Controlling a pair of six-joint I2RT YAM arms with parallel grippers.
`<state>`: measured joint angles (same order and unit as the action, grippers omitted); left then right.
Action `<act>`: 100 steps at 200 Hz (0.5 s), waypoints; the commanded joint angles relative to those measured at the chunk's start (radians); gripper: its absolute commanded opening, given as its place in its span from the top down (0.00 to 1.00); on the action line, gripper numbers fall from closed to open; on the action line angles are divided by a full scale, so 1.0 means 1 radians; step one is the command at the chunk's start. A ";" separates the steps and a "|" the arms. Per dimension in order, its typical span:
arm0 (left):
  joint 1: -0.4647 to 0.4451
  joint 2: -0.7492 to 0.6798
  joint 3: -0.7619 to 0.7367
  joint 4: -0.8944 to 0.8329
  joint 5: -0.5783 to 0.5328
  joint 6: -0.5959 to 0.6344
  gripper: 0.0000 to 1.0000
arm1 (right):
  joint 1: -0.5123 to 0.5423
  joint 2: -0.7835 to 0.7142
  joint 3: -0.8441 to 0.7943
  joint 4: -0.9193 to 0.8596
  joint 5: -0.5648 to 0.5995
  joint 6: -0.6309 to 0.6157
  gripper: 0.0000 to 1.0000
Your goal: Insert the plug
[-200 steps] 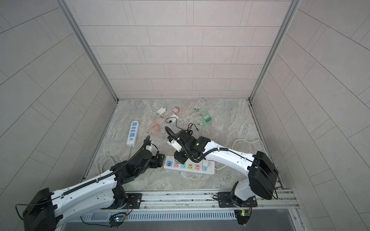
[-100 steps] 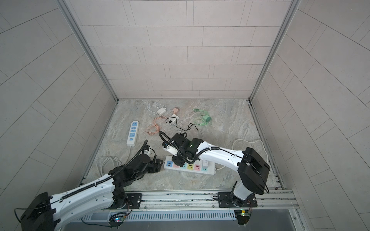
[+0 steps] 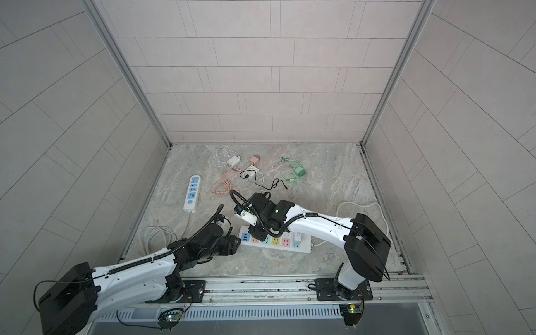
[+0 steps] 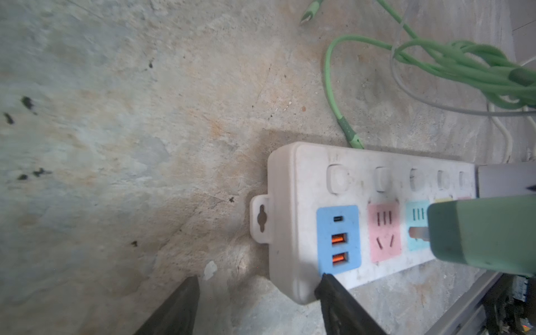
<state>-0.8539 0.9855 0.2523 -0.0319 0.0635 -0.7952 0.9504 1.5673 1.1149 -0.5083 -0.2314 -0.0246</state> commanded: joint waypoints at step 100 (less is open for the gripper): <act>-0.030 -0.075 -0.070 -0.048 0.071 -0.015 0.47 | -0.009 0.022 0.005 0.050 -0.028 -0.030 0.99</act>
<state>-0.8745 0.9176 0.2081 -0.0429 0.1162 -0.7971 0.9440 1.5909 1.1149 -0.4732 -0.2478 -0.0265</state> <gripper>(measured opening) 0.542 0.243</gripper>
